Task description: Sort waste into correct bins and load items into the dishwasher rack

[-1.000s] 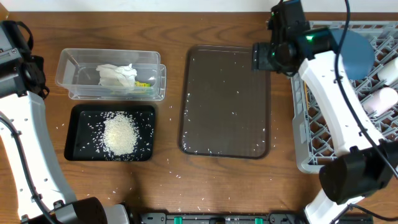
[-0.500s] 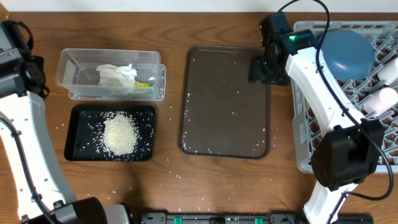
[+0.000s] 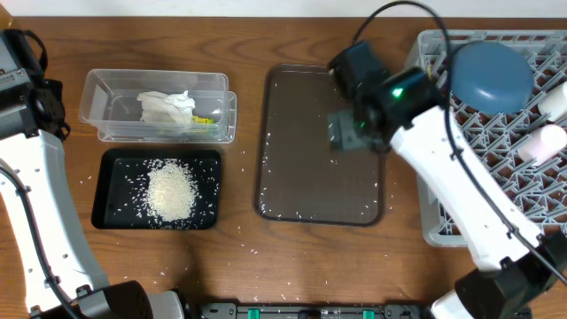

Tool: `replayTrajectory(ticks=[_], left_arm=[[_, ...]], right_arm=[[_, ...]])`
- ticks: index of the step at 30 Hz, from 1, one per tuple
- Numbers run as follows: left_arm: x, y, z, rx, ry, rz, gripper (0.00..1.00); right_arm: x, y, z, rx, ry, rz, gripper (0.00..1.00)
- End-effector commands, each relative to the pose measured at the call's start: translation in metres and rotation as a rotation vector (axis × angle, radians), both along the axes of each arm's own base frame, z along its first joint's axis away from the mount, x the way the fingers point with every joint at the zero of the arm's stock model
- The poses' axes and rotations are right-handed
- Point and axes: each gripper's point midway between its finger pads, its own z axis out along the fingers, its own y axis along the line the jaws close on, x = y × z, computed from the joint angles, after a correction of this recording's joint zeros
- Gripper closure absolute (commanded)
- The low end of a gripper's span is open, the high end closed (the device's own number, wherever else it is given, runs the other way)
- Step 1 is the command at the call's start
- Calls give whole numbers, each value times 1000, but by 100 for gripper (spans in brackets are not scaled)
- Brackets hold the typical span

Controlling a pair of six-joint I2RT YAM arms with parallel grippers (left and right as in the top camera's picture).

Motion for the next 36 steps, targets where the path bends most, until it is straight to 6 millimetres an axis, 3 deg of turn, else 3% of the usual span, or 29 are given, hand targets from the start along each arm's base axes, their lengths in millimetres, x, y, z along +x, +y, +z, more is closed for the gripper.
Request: replayTrajectory(ticks=[1, 5, 11, 15, 24, 29, 33, 36], left_arm=[[-3, 3, 1, 11, 11, 7, 10], [-3, 3, 1, 11, 11, 7, 10], [-3, 3, 1, 11, 11, 7, 10], [-3, 3, 1, 11, 11, 7, 10], [-3, 3, 1, 11, 11, 7, 10], [-3, 3, 1, 11, 11, 7, 10], [-3, 3, 1, 11, 11, 7, 10], [-3, 3, 1, 11, 11, 7, 10]], right_arm=[[-1, 1, 4, -55, -35, 26, 1], [-6, 7, 3, -50, -21, 48, 1], [-21, -4, 0, -94, 44, 58, 1], [-22, -5, 5, -35, 46, 37, 1], [2, -38, 66, 91, -189, 21, 1], [1, -58, 92, 89, -294, 77, 1], [-1, -66, 79, 104, -321, 71, 1], [3, -64, 56, 103, -373, 112, 1]])
